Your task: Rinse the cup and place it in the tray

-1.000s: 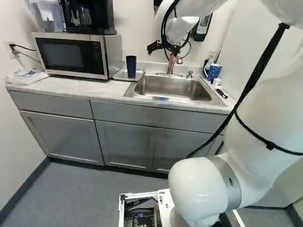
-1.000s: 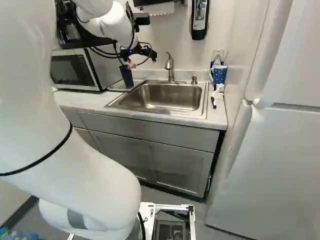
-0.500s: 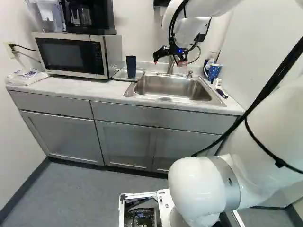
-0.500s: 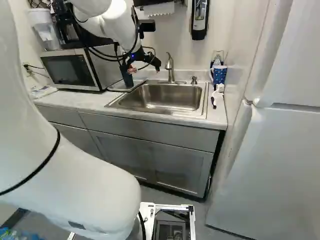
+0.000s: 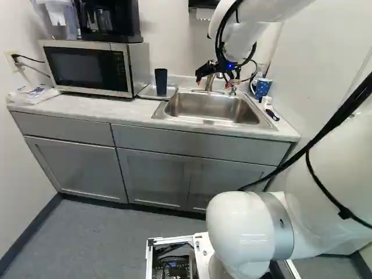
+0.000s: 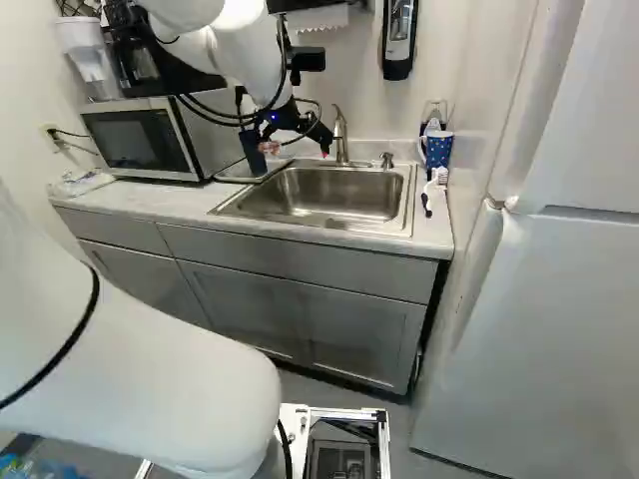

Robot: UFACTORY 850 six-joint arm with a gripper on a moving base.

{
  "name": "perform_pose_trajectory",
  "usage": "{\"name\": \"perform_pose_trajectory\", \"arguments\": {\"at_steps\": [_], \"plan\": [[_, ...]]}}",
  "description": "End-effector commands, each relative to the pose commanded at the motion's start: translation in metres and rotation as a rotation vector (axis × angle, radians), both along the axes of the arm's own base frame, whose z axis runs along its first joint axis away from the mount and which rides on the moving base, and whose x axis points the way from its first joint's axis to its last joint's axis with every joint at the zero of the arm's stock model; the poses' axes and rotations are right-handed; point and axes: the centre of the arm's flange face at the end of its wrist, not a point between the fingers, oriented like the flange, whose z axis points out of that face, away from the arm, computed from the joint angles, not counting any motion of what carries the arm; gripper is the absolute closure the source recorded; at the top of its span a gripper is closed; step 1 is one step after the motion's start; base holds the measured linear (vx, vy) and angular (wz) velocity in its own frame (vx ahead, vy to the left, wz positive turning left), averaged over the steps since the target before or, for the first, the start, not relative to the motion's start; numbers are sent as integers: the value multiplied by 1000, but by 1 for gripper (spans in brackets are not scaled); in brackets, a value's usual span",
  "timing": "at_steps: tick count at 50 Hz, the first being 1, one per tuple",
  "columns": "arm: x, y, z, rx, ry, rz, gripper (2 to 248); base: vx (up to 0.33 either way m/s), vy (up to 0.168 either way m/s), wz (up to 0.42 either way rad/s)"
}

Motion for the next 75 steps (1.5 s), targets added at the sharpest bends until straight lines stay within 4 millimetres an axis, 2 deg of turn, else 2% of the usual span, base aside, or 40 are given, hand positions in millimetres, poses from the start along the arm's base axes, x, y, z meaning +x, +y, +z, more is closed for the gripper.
{"name": "perform_pose_trajectory", "arguments": {"at_steps": [47,75], "plan": [[0,0,0,0,0,0,3,-5,3,6],[0,0,0,0,0,0,3,-100,70,-6]]}}
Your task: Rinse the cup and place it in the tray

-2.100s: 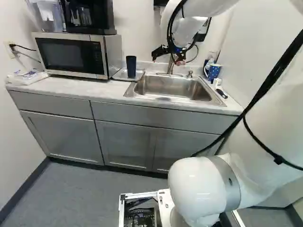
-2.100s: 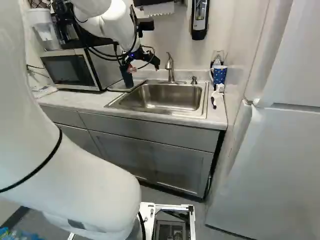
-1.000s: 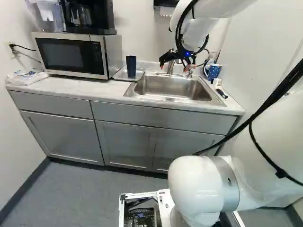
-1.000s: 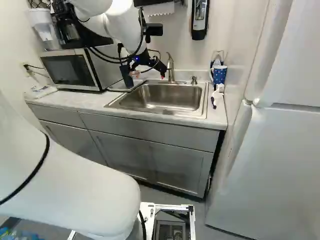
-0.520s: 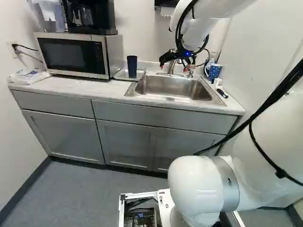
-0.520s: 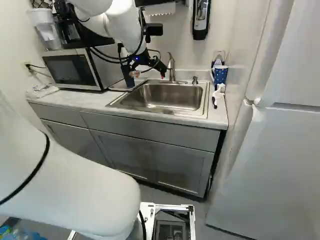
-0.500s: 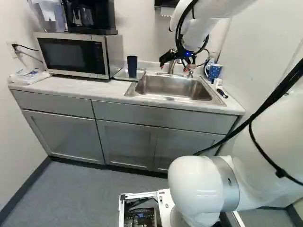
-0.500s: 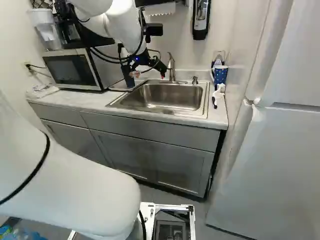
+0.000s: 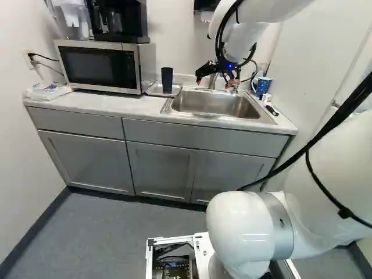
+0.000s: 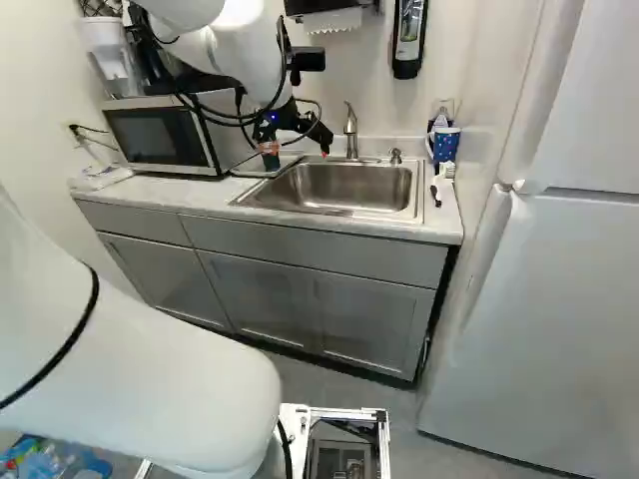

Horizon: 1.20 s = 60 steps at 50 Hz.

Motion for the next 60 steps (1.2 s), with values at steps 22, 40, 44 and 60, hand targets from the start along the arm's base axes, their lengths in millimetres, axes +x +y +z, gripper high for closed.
{"name": "perform_pose_trajectory", "arguments": {"at_steps": [22,40,44,60], "plan": [[0,0,0,0,0,0,3,-124,80,-4],[0,0,0,0,0,0,3,-109,48,-2],[0,0,0,0,0,0,3,-109,40,-20],[0,0,0,0,0,0,3,-106,9,-137]]}}
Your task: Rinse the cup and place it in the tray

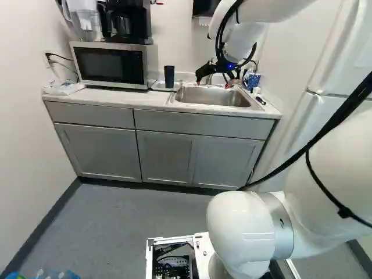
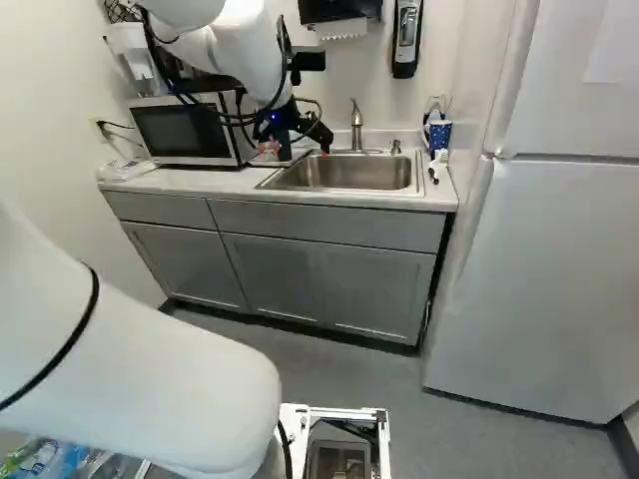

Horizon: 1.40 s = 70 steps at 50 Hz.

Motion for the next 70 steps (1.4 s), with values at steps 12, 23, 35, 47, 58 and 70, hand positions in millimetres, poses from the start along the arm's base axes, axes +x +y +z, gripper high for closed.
{"name": "perform_pose_trajectory", "arguments": {"at_steps": [12,23,35,47,58,70], "plan": [[0,0,0,0,0,0,3,-92,-4,-173],[0,0,0,0,0,0,3,-89,-6,-161],[0,0,0,0,0,0,3,-78,-4,-15],[0,0,0,0,0,0,3,-68,-1,-1],[0,0,0,0,0,0,3,-71,0,2],[0,0,0,0,0,0,3,-78,-1,4]]}}
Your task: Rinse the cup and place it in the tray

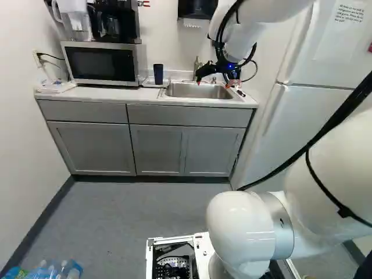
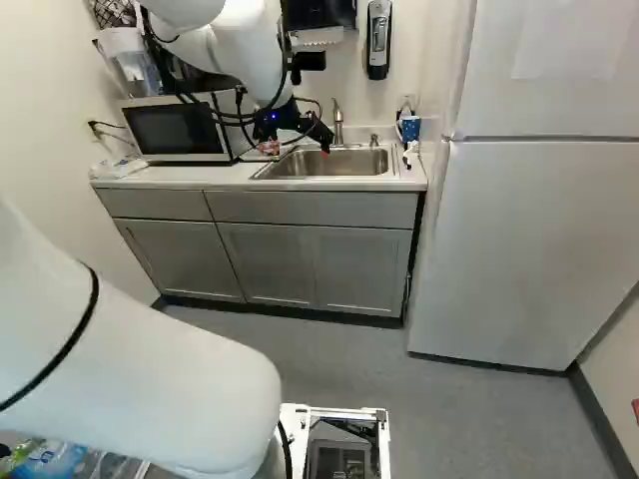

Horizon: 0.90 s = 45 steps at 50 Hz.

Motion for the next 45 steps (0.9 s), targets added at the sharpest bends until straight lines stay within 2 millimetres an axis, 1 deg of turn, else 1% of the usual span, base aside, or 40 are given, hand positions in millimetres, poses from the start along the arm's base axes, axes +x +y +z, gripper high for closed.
{"name": "perform_pose_trajectory", "arguments": {"at_steps": [20,45], "plan": [[0,0,0,0,0,0,3,-62,0,6],[0,0,0,0,0,0,3,-3,0,1]]}}
